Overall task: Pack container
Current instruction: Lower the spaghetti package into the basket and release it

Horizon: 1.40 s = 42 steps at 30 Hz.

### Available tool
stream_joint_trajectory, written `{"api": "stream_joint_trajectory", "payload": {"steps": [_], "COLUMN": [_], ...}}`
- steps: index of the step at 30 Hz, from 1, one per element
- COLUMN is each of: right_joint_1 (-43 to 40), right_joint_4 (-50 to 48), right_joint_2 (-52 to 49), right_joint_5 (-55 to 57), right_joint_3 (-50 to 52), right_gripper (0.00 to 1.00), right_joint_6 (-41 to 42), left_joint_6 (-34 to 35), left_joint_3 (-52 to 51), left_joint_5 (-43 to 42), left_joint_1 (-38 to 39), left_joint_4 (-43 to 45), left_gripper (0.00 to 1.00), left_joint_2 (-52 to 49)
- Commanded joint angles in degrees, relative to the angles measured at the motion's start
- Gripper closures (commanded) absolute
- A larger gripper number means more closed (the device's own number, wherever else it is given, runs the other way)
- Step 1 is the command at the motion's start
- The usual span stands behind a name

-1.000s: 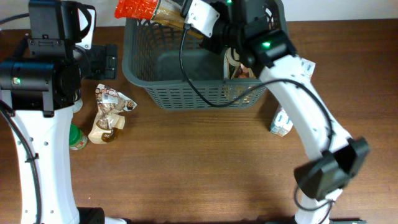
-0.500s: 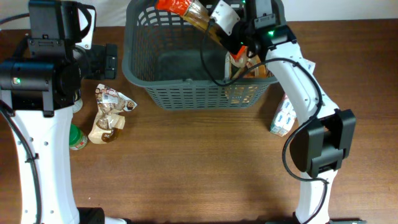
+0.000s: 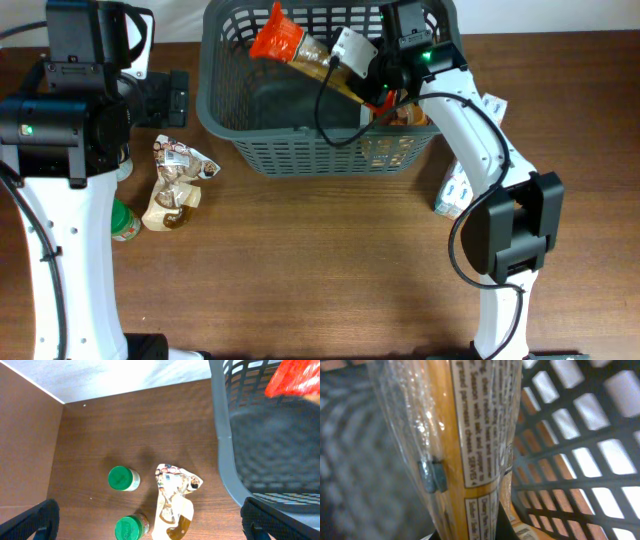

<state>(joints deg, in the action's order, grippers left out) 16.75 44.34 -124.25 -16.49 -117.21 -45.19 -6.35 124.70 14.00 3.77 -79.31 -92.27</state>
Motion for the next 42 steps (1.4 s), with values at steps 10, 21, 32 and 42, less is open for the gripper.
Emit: {"api": "stream_joint_trajectory", "payload": {"steps": [10,21,32,42], "right_joint_1": [-0.17,-0.17,0.2,0.81], "right_joint_4": [4.57,2.27,2.58,1.75], "right_joint_2": [0.55,0.55,-2.71,-3.37], "right_joint_5": [4.66,8.33,4.5,7.76], "right_joint_3": [-1.4,-9.55,-9.55,-9.86], "right_gripper": [0.96,0.96,0.96,0.01], "right_joint_6": [-12.66,-11.63,-14.58,-5.75], "left_joint_6": [0.52,0.52,0.52,0.52], "left_joint_3": [-0.07,-0.07,-0.07,-0.07], "left_joint_5": [0.39,0.39,0.39,0.39], "left_joint_1": [-0.2,-0.2,-0.2,-0.2], "left_joint_4": [0.13,0.13,0.13,0.13], "left_gripper": [0.01,0.01,0.01,0.01], "left_joint_2": [-0.02,-0.02,-0.02,-0.02]}}
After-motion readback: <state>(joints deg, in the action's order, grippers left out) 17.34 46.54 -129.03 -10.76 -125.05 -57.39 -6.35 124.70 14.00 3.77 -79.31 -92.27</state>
